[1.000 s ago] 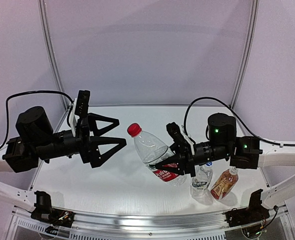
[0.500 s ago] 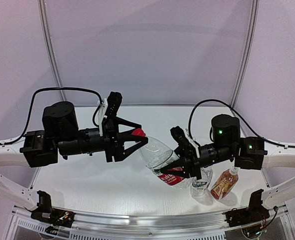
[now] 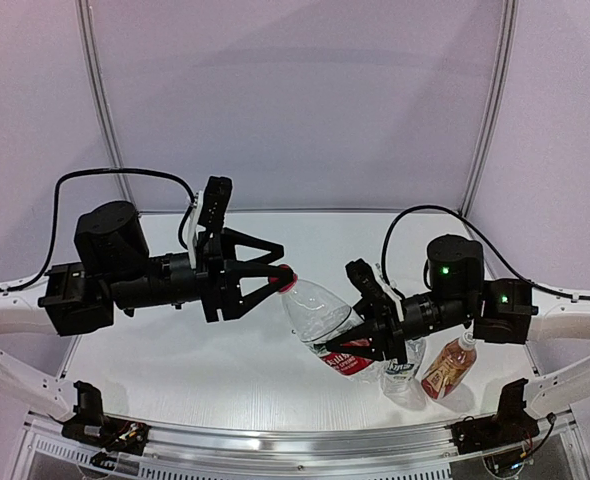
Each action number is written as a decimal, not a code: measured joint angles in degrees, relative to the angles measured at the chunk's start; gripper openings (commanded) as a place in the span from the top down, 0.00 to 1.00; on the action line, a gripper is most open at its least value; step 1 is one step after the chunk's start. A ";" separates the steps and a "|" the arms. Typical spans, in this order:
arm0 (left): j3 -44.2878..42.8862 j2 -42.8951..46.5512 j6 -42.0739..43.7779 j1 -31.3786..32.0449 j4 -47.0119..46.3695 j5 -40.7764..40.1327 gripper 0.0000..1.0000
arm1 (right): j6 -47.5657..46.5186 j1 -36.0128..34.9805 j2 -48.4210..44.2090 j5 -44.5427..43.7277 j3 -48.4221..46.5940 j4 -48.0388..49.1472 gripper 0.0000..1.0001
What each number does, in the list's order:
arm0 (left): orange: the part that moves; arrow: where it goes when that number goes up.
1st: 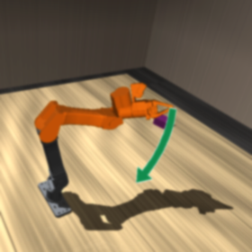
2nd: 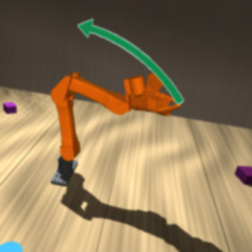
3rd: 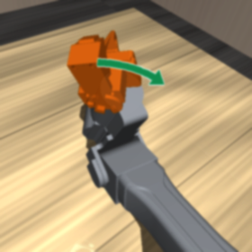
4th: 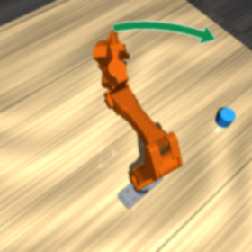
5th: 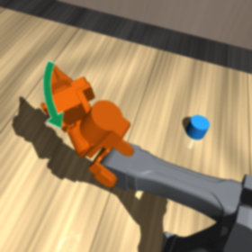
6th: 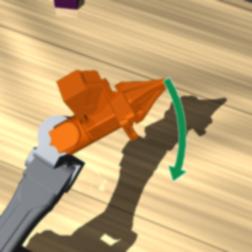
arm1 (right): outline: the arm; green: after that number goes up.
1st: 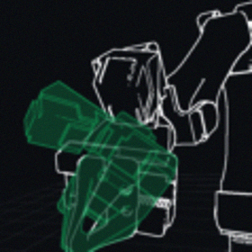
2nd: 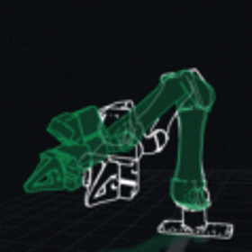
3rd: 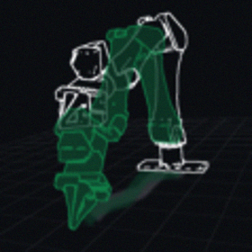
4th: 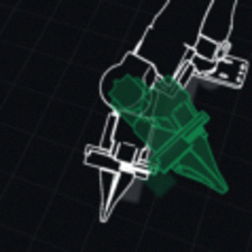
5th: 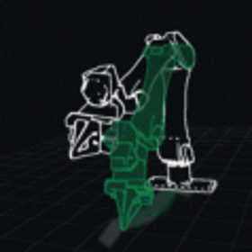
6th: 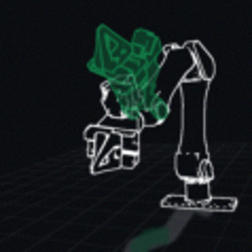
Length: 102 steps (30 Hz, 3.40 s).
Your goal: Unscrew the bottle caps
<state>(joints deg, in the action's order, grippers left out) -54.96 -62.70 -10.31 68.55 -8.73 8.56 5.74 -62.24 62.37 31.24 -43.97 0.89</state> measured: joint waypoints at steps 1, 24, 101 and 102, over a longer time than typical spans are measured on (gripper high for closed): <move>0.17 0.20 0.04 0.00 -0.07 0.07 0.39 | 0.00 0.00 0.00 -0.04 0.00 0.00 0.82; 0.72 -1.90 -3.23 -3.08 -1.92 3.87 0.68 | -0.26 0.00 0.00 -0.46 0.00 -0.07 0.83; -4.24 4.20 1.20 -15.32 4.11 10.80 0.16 | -3.45 3.67 8.04 -4.81 -6.23 11.93 0.88; -3.89 3.78 1.31 -15.56 3.74 12.61 0.16 | -3.54 3.80 7.85 -3.52 -6.23 11.93 0.88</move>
<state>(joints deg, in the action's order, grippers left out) -58.85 -58.92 -8.99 52.99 -4.99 21.17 2.20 -58.43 70.22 27.73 -50.19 12.82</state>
